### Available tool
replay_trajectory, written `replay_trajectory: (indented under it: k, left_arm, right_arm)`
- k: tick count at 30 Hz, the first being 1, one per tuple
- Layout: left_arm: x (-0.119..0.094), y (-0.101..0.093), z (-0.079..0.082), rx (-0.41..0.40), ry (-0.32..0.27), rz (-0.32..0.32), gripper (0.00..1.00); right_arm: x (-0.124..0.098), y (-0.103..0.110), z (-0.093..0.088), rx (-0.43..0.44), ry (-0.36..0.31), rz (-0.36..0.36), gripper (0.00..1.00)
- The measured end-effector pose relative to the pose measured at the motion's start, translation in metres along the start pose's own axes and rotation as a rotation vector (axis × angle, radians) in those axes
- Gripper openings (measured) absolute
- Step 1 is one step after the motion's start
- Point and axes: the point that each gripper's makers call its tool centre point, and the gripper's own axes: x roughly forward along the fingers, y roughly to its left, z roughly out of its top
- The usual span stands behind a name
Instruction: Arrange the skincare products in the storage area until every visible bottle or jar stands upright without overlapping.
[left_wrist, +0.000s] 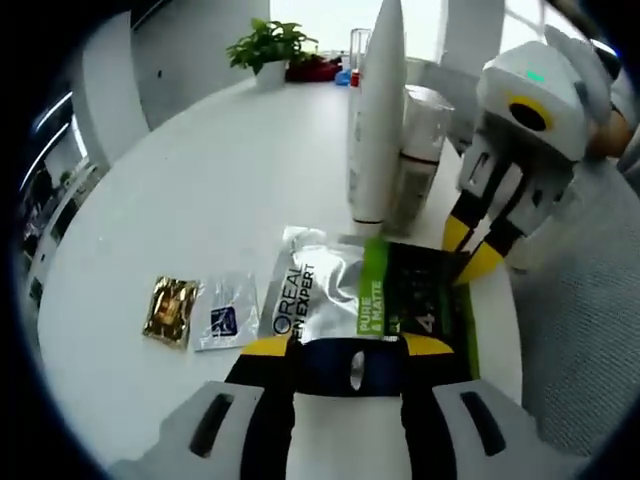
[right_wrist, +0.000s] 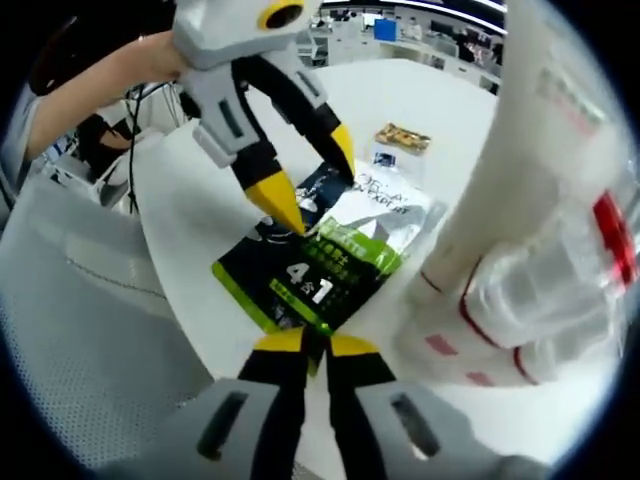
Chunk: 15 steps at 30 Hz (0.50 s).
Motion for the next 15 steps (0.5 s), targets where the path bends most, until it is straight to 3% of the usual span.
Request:
replay_trajectory:
  k: [15]
  left_arm:
    - [0.0046, -0.0047, -0.0042, 0.022, 0.015, 0.015, 0.48]
  right_arm:
    - [0.0, 0.0, -0.0002, 0.007, -0.006, 0.005, 0.07]
